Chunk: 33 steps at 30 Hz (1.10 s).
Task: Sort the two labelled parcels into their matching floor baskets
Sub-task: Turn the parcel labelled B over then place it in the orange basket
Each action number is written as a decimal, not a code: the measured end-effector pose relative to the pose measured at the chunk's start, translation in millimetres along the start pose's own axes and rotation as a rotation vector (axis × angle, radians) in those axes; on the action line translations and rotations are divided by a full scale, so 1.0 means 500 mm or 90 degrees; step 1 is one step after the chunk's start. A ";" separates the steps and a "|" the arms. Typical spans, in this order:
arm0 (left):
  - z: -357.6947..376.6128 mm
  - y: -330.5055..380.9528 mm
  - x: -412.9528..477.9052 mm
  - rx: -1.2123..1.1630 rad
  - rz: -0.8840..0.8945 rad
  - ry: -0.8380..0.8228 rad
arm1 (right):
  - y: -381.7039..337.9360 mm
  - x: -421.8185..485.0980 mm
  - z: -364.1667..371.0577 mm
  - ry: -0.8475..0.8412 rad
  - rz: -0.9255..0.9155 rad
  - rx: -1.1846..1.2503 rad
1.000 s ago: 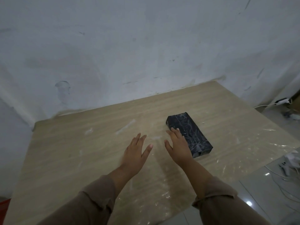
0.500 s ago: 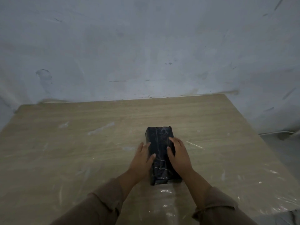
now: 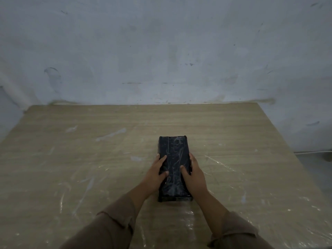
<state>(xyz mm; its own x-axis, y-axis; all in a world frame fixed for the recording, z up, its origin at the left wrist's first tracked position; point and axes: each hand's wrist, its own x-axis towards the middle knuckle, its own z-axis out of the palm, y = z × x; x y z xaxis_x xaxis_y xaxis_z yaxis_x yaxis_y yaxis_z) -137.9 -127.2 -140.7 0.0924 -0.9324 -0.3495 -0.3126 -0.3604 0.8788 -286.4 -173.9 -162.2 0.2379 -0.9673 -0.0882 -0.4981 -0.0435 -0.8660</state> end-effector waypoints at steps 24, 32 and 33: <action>-0.254 -0.110 -0.065 -0.139 -0.078 0.134 | -0.138 -0.008 0.223 -0.129 -0.253 -0.218; -0.277 -0.169 -0.053 -0.071 -0.094 0.189 | -0.123 -0.025 0.261 -0.138 -0.313 -0.293; -0.277 -0.166 -0.051 -0.059 -0.105 0.188 | -0.123 -0.025 0.260 -0.139 -0.317 -0.300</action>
<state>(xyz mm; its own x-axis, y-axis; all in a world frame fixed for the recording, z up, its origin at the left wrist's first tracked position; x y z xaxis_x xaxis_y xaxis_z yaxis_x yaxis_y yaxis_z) 16.6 -77.3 -159.6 0.4082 -0.8241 -0.3928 -0.1848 -0.4960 0.8484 -150.3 -126.7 -171.6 0.6678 -0.7341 0.1231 -0.5818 -0.6179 -0.5289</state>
